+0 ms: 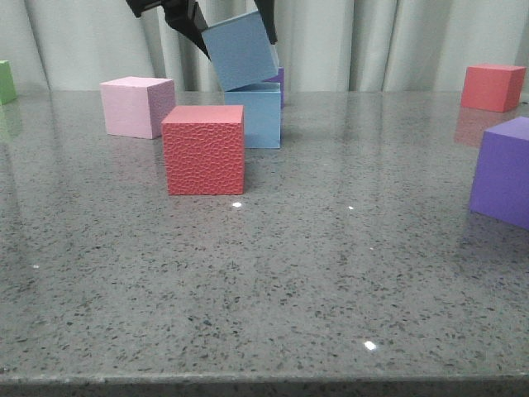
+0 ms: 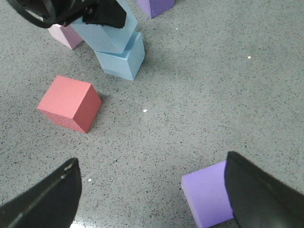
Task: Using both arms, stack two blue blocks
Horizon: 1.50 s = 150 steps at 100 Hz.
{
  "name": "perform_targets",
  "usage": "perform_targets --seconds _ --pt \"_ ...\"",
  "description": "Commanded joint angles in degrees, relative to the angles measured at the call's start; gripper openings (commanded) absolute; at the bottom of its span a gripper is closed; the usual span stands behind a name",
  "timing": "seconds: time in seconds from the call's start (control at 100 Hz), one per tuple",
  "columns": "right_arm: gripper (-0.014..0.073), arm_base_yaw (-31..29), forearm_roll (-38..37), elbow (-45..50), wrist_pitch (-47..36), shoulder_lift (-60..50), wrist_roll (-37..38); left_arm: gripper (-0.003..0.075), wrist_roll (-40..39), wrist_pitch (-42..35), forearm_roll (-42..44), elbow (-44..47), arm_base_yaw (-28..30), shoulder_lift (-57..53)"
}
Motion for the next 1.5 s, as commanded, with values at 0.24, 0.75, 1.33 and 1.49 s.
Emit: perform_targets --seconds 0.24,0.75,1.33,1.49 --pt "0.061 0.0 -1.3 -1.2 -3.0 -1.0 -0.8 0.0442 -0.7 -3.8 -0.1 -1.9 -0.5 -3.5" --pt "0.061 0.0 -1.3 -1.2 -2.9 -1.0 -0.8 0.0559 -0.6 -1.6 -0.8 -5.9 -0.5 -3.8" --pt "0.061 0.0 -5.0 4.8 -9.3 -9.8 -0.8 0.0524 10.2 6.2 6.5 -11.8 -7.8 -8.9" --pt "0.061 0.0 -5.2 8.9 -11.2 -14.9 -0.8 0.0463 12.9 8.9 11.0 -11.8 -11.5 -12.0"
